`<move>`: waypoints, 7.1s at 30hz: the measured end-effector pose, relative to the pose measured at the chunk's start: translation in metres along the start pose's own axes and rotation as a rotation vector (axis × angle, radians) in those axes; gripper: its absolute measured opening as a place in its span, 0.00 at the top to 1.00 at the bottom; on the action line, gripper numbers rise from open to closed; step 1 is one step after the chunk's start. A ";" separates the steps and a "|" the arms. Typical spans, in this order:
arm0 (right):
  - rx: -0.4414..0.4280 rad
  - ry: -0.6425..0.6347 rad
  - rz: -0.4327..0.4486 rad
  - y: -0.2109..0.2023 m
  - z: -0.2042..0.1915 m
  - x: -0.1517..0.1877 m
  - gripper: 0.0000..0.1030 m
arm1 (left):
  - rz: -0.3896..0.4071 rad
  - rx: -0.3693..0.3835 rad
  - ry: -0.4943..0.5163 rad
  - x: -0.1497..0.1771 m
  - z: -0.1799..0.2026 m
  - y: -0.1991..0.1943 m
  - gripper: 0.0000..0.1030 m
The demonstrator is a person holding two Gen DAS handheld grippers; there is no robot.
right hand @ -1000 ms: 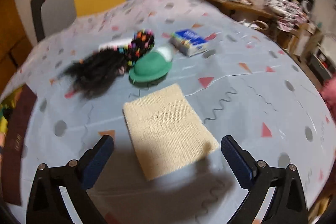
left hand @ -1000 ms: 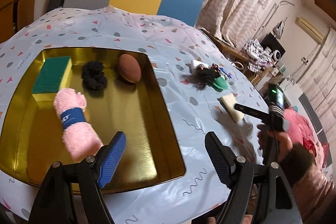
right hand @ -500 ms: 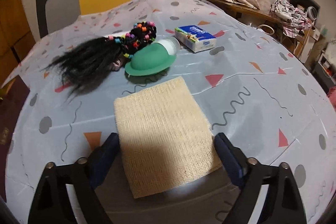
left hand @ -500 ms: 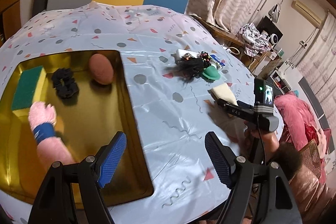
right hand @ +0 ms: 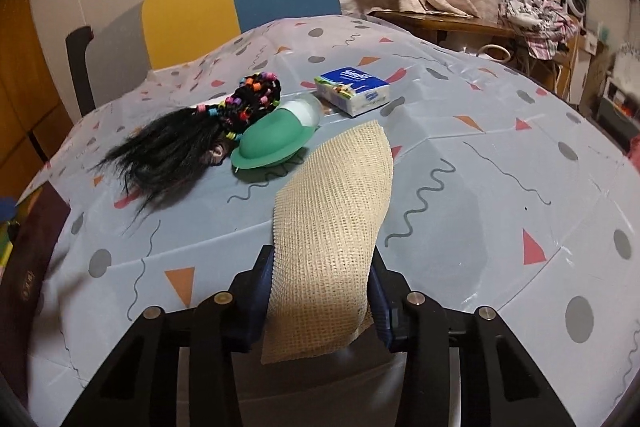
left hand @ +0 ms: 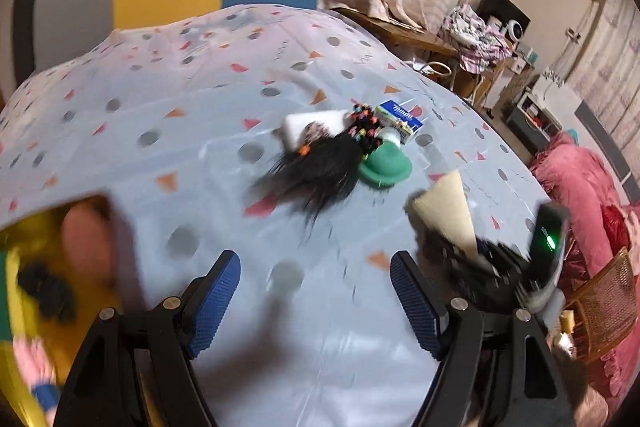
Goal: Organize rigid objects
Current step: 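Grasp the beige burlap pad with the right tool, then grasp the black beaded hair extension with the left tool while the right holds the burlap pad, then carry the hair extension into the gold tray and open the left tool, then lower the burlap pad into the gold tray and open the right tool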
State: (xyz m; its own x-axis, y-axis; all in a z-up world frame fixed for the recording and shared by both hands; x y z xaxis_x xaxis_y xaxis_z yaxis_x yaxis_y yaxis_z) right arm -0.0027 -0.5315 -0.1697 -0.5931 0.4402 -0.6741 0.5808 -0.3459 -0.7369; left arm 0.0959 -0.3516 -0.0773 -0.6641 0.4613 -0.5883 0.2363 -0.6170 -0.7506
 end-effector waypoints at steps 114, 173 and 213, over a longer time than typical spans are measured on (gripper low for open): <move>0.063 -0.051 0.009 0.003 -0.005 0.005 0.55 | 0.180 0.205 -0.184 0.069 -0.038 -0.084 0.73; -0.172 -0.161 0.044 -0.091 -0.113 0.013 0.54 | 0.361 -0.103 -0.358 0.173 -0.172 -0.206 0.53; -0.480 -0.310 -0.083 -0.125 -0.340 0.048 0.10 | 0.399 -0.159 -0.442 0.189 -0.196 -0.229 0.53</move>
State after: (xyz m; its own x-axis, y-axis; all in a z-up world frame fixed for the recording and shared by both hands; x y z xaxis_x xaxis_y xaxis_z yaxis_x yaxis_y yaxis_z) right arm 0.0857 -0.1849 -0.0930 -0.7412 0.1614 -0.6516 0.6703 0.1257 -0.7313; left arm 0.0555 0.0019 -0.0757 -0.7257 -0.1147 -0.6784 0.6078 -0.5689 -0.5540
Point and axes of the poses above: each gripper's, at about its wrist camera, not at the fingertips, and y roughly the way its jaws point, z to its right, x to its underside, the point moved 7 cm from there along y, roughly the way its jaws point, and after that the axes turned 8 degrees about x, right-handed, at the moved point
